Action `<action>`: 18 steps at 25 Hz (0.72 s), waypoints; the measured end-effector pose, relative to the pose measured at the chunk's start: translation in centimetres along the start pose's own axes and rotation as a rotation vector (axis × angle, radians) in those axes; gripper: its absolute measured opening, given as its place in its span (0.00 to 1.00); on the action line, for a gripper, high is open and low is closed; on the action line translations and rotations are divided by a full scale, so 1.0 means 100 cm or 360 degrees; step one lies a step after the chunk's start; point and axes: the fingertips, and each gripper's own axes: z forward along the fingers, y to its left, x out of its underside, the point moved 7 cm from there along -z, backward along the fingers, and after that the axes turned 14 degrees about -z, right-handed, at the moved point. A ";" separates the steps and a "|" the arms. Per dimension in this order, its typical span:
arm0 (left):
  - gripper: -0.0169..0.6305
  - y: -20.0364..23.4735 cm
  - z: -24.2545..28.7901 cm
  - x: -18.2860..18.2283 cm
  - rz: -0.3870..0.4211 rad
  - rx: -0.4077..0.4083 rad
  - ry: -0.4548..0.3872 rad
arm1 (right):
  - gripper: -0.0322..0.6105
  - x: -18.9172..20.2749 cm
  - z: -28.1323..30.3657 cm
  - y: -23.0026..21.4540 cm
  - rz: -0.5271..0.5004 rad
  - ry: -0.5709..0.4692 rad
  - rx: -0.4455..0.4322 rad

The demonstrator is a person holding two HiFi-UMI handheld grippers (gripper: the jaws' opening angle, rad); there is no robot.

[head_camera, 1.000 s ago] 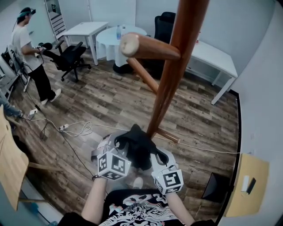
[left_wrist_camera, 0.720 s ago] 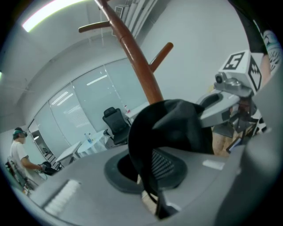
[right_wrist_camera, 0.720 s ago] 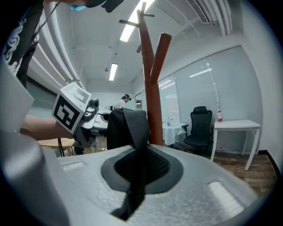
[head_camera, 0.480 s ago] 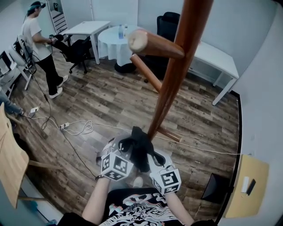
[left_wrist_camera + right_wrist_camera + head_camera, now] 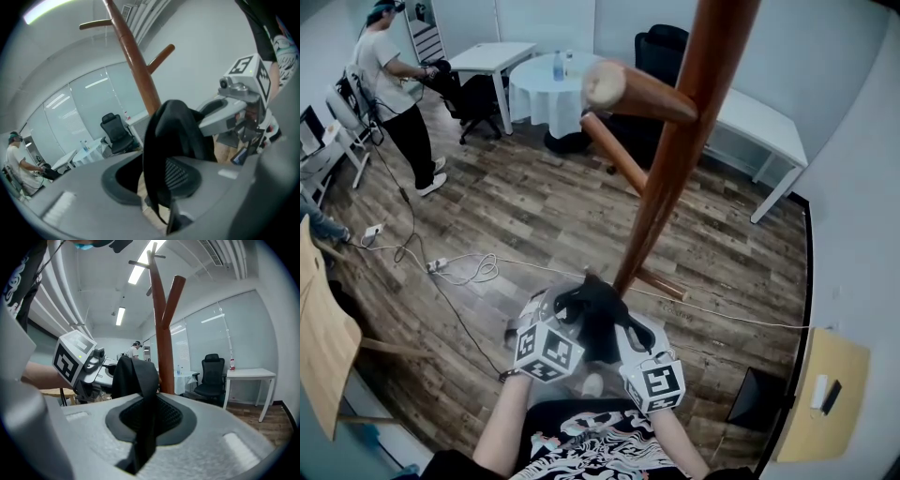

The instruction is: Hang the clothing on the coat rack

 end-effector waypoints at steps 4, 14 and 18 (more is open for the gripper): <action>0.15 0.001 -0.001 0.000 -0.0012 0.0028 0.0009 | 0.14 -0.003 -0.003 0.000 0.0015 -0.0003 0.0005; 0.27 0.005 -0.015 0.007 -0.0148 0.0103 -0.0004 | 0.15 -0.009 -0.014 0.003 0.0031 -0.0053 0.0028; 0.27 0.003 -0.019 0.007 -0.0161 0.0120 -0.0011 | 0.21 -0.010 -0.017 0.005 0.0050 -0.0080 0.0023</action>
